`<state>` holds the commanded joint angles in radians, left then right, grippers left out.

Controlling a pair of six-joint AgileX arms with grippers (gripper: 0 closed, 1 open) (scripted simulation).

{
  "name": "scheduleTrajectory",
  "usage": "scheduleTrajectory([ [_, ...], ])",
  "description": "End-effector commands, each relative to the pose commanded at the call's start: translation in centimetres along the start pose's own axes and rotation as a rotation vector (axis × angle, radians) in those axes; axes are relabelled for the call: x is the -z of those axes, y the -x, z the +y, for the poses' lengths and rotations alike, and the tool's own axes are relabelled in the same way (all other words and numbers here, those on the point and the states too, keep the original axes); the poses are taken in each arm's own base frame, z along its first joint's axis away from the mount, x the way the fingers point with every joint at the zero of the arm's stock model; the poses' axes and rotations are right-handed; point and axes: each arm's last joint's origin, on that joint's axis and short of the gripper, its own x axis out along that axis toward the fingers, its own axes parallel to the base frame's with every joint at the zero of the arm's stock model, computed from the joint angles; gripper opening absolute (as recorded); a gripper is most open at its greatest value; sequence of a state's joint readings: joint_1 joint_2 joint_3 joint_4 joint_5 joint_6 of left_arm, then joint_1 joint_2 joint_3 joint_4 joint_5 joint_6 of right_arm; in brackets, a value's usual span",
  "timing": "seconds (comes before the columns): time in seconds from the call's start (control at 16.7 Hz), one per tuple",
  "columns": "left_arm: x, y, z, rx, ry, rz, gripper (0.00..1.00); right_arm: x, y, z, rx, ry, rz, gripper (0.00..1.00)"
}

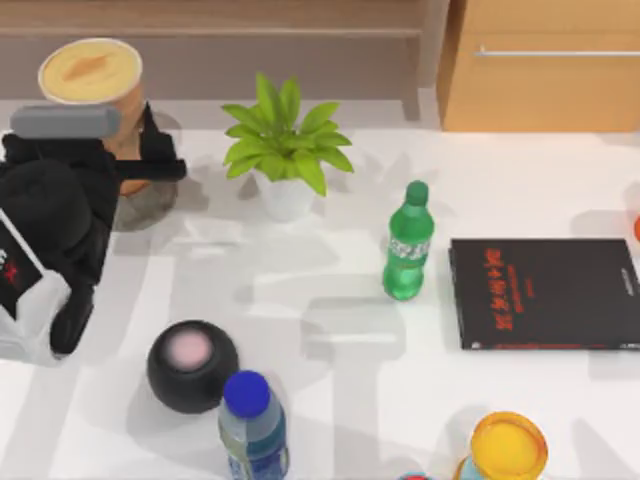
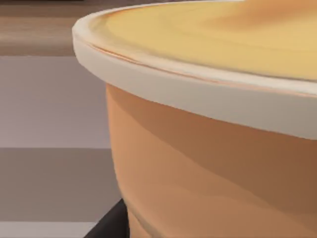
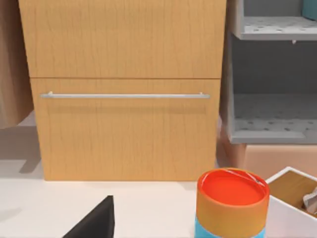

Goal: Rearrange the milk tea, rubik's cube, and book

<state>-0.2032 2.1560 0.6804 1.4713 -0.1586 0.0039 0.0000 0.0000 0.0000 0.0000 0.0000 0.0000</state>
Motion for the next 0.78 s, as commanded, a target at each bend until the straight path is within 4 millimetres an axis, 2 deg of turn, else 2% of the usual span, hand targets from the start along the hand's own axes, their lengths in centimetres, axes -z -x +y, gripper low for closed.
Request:
scheduleTrajectory([
  [0.18, 0.00, 0.00, 0.00, 0.000, 0.000, 0.000, 0.98, 0.00, 0.00, 0.00, 0.000, 0.000, 0.000, 1.00],
  [0.24, 0.00, 0.00, 0.00, 0.000, 0.000, 0.000, 1.00, 0.00, 0.00, 0.00, 0.000, 0.000, 0.000, 1.00],
  [0.78, -0.04, 0.08, 0.04, -0.002, 0.000, -0.002, 1.00, 0.00, 0.00, 0.00, 0.000, 0.000, 0.000, 1.00],
])
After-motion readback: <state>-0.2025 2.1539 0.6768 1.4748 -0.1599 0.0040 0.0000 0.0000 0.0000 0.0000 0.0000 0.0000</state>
